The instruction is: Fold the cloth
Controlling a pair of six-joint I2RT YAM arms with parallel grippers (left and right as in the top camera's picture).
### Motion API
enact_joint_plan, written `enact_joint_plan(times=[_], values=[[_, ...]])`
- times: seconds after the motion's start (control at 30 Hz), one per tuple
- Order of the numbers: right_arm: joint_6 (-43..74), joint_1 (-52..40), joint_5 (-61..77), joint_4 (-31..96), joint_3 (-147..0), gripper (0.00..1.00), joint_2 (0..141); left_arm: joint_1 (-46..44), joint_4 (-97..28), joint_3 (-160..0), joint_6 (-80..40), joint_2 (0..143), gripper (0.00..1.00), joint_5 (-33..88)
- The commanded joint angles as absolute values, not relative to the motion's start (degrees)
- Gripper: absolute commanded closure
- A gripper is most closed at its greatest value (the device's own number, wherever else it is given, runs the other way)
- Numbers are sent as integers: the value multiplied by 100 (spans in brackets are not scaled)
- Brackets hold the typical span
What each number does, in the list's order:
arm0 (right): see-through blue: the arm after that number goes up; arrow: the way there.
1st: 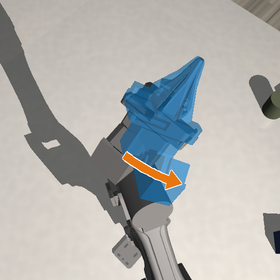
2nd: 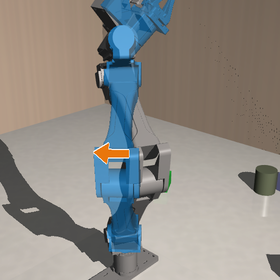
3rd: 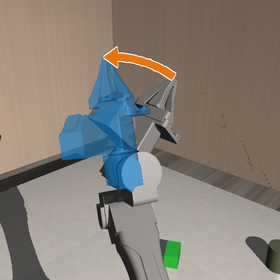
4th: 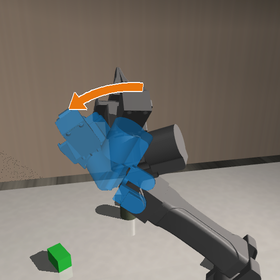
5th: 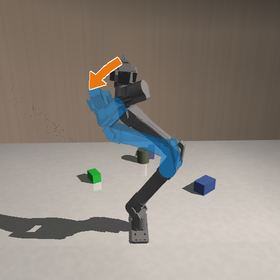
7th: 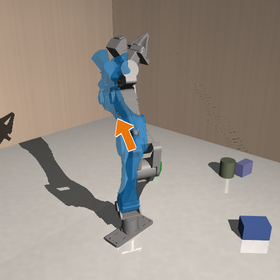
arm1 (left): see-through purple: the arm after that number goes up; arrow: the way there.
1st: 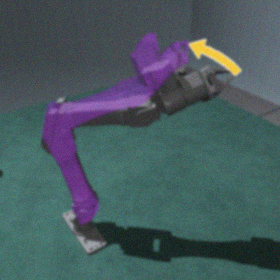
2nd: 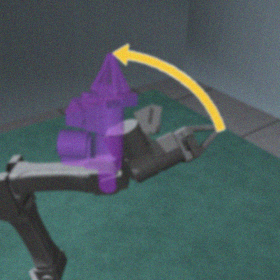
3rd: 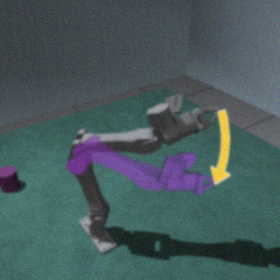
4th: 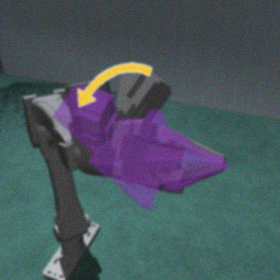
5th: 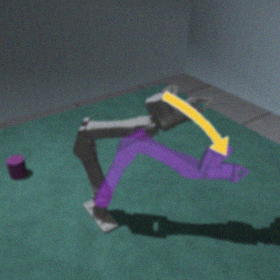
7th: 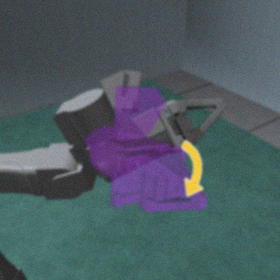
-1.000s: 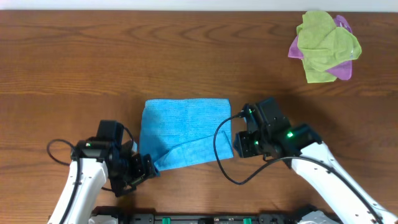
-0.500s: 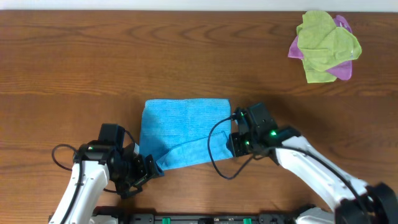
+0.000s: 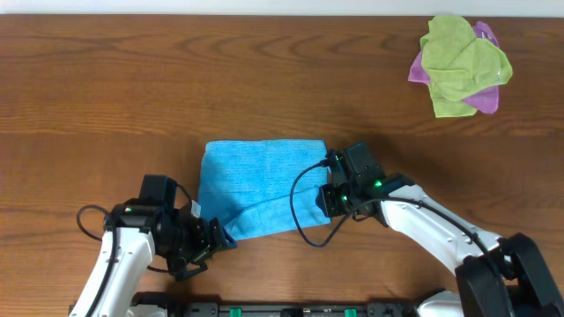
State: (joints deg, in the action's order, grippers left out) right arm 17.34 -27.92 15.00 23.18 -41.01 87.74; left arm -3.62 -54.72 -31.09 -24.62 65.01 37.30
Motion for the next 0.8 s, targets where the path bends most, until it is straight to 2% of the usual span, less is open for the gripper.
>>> enact_joint_plan(times=[0.0, 0.37, 0.77], values=[[1662, -2766, 1546, 2281, -4053, 69, 8840, -338, -5389, -3107, -2449, 6469, 16, 3944], [1667, -2766, 1699, 1990, -4053, 72, 9196, -338, -5369, -3454, -2467, 6469, 15, 4010], [1669, -2766, 1999, 1820, -4053, 82, 9196, -338, -5332, -3505, -2471, 6471, 14, 4005]])
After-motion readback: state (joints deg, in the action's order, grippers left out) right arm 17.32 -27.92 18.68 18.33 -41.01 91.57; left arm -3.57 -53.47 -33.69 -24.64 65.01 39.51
